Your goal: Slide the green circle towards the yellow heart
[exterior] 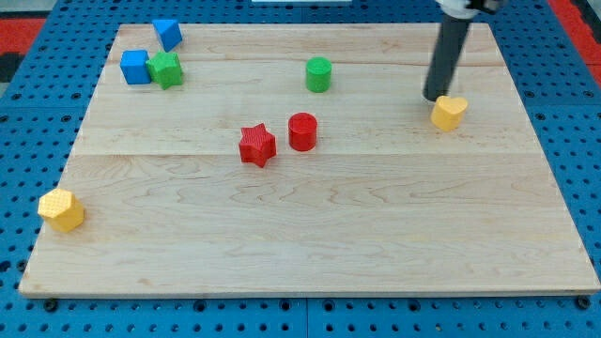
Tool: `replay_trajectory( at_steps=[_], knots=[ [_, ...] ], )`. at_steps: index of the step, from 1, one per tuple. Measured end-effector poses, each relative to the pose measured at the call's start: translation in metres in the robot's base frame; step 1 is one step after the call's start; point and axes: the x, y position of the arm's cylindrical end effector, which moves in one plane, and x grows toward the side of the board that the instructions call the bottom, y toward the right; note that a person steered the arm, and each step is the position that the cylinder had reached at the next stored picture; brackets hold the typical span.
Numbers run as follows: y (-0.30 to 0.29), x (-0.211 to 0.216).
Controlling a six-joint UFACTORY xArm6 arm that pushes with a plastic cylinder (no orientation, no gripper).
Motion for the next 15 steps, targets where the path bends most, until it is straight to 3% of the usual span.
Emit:
replay_trajectory(
  at_steps=[1,3,4,6,10,11,14,15],
  knots=[
    [0.000,0.025],
    [-0.022,-0.061],
    [-0.099,-0.089],
    [-0.224,-0.089],
    [-0.033,-0.034],
    [-0.025,-0.020],
    [-0.100,-0.018],
    [-0.091,-0.006]
  ],
)
